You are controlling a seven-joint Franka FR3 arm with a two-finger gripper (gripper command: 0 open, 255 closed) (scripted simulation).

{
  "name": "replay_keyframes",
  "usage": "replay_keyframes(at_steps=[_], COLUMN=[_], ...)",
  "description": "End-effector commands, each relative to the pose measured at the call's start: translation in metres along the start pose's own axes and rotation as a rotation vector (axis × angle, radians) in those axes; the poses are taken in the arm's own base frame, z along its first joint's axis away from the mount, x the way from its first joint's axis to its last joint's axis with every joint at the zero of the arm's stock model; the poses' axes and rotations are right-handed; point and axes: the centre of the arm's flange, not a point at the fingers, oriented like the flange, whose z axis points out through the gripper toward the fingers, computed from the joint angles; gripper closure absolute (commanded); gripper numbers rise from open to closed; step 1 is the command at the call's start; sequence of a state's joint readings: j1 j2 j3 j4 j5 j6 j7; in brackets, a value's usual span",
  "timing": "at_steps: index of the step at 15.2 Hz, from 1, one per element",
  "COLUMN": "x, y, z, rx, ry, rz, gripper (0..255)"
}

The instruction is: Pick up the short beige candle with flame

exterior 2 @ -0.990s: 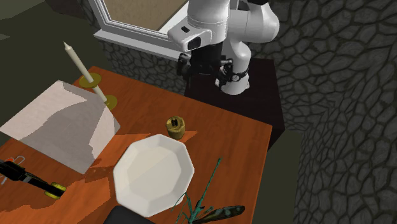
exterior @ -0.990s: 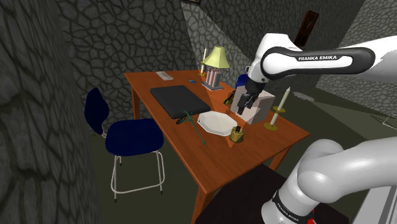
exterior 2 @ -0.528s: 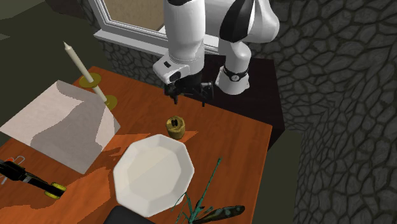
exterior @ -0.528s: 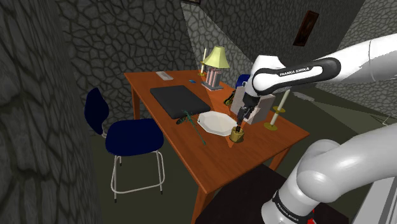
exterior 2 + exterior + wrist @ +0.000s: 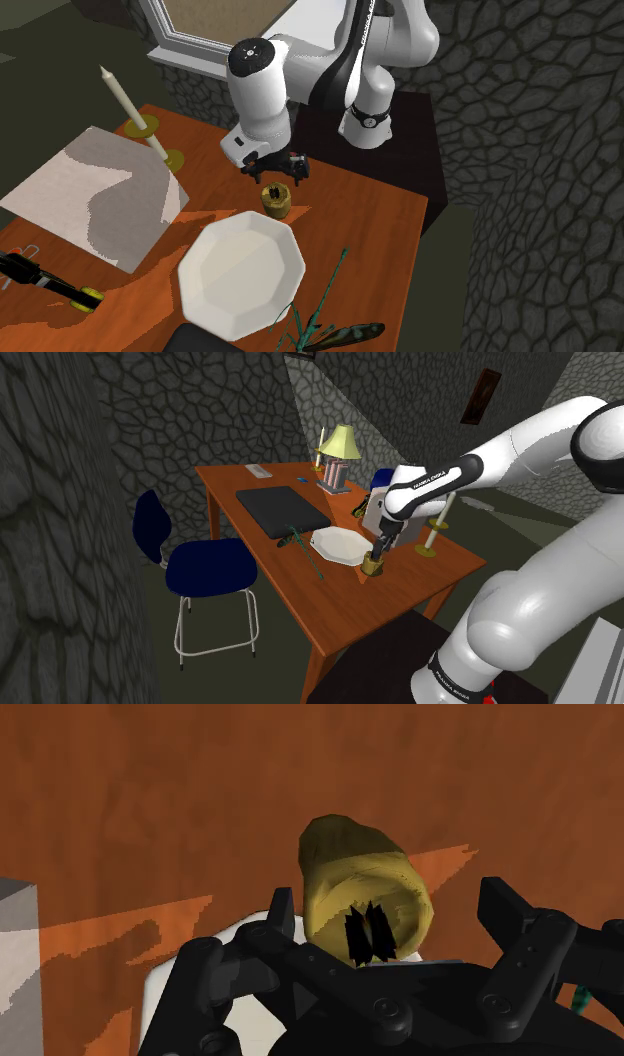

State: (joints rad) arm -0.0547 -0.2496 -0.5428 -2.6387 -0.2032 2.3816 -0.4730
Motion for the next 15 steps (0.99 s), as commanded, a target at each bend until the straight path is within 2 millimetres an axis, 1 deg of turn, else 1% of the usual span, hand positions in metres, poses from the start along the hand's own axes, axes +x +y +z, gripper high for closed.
replay_keyframes(at_steps=[1,6,7,9,10,15], x=[0.001,0.002,0.002,0.002,0.002,0.002], y=[0.006,0.006,0.006,0.006,0.006,0.006], z=[0.013,0.039,0.047,0.047,0.047,0.047], rx=[-0.001,-0.001,-0.001,-0.001,-0.001,-0.001], ry=[-0.003,-0.003,-0.003,-0.003,-0.003,-0.003], rz=[-0.003,-0.003,-0.003,-0.003,-0.003,-0.003], gripper=[0,0,0,0,255,255])
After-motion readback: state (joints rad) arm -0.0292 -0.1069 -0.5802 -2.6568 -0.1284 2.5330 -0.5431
